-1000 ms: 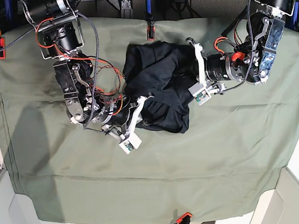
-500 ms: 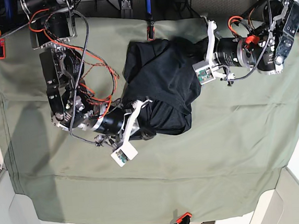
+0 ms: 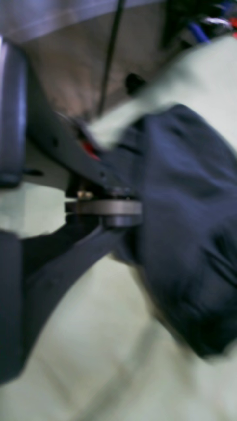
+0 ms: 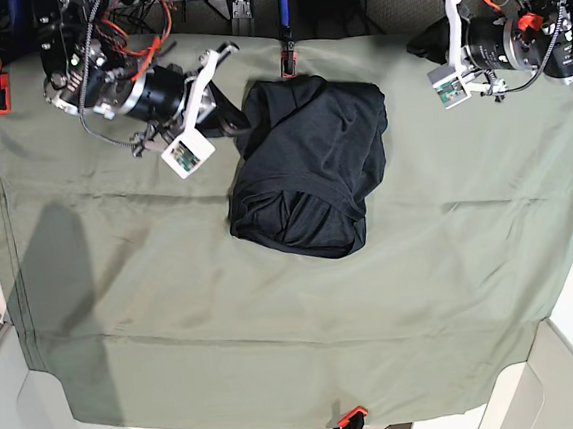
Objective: Fold the T-shirt properly
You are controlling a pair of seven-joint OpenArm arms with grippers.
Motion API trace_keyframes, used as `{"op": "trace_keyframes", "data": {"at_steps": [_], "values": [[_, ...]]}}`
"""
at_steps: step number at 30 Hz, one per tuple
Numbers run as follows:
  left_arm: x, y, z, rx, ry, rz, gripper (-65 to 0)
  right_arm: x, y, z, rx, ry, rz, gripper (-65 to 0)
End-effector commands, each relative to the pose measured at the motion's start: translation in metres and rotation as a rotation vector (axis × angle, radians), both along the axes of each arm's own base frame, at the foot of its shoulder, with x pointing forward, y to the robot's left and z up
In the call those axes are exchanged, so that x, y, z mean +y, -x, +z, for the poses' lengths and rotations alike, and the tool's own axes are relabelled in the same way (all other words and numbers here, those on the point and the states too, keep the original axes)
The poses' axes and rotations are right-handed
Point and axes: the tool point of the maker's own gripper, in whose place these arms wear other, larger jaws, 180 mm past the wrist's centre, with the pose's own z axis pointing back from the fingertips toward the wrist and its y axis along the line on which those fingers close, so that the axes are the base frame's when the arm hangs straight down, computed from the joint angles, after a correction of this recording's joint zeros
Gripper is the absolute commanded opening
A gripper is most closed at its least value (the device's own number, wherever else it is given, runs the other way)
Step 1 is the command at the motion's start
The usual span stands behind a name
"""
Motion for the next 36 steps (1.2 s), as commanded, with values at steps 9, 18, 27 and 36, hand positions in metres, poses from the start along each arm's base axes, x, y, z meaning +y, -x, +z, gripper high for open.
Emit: {"op": "trace_keyframes", "data": {"at_steps": [9,18,27,36], "values": [[0.047,0.054,-0.009,0.119,-0.118,0.080,-65.0,-0.078,0.076,-0.007,0.096,0.166,-0.061,-65.0],[0.096,0.150,-0.065,0.424,-0.221,0.271,-65.0,-0.137,0.196,-0.068,0.528,0.345,-0.078,-65.0],[0.123,0.229,-0.097,0.663,-0.307,0.349,-65.0,-0.176,0.294,-0.123,0.914,0.418,-0.158,-65.0],[0.107,0.284,-0.152,0.790,-0.457,0.099,-65.0,-0.210,0.330,-0.167,1.178,0.482,-0.256,-65.0]]}}
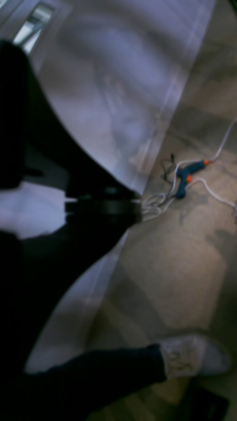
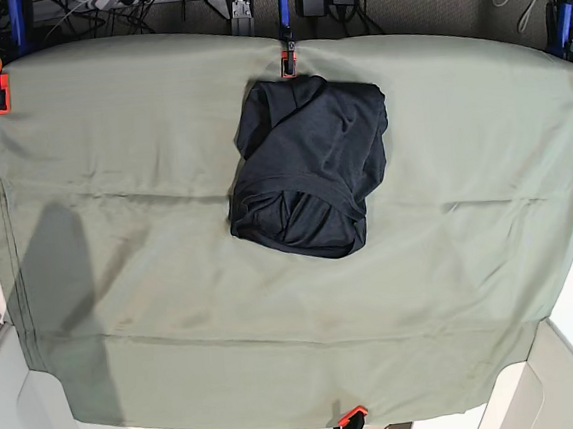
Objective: Fold the T-shirt properly
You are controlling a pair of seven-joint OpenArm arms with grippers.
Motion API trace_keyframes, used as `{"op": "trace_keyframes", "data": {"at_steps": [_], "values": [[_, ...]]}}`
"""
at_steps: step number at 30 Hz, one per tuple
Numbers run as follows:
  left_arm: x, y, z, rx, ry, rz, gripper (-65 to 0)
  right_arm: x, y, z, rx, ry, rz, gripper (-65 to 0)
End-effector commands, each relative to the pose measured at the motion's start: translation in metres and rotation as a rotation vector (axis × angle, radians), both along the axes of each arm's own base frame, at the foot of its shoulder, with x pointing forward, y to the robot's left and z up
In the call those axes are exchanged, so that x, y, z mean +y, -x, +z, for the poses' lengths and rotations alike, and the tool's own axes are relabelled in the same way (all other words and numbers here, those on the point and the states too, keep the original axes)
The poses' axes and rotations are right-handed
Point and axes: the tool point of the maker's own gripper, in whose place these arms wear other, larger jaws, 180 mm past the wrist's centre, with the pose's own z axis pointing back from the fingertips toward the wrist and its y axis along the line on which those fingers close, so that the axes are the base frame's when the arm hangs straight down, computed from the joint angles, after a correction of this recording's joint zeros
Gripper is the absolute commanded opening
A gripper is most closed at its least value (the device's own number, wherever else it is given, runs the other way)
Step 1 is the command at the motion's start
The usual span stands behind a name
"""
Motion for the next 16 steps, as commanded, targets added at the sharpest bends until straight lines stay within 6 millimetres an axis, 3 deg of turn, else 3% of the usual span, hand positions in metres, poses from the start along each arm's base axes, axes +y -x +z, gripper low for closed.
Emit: {"op": "trace_keyframes", "data": {"at_steps": [1,9,16], "values": [[0.004,0.001,-0.005,0.020,-0.018,-0.011,-65.0,-0.006,0.003,-0.001,0.030,0.015,-0.002,-65.0],[-0.041,-0.014,-0.058,0.131,0.014,-0.070,-65.0,-0.015,-0.021,-0.030,0.094,0.048,-0.093,-65.0],[-0.084,-0.070,-0.086,0.022,0.001,-0.004,-65.0,-0.016,-0.059,-0.039,0.032,0.048,-0.114,-65.0]]}}
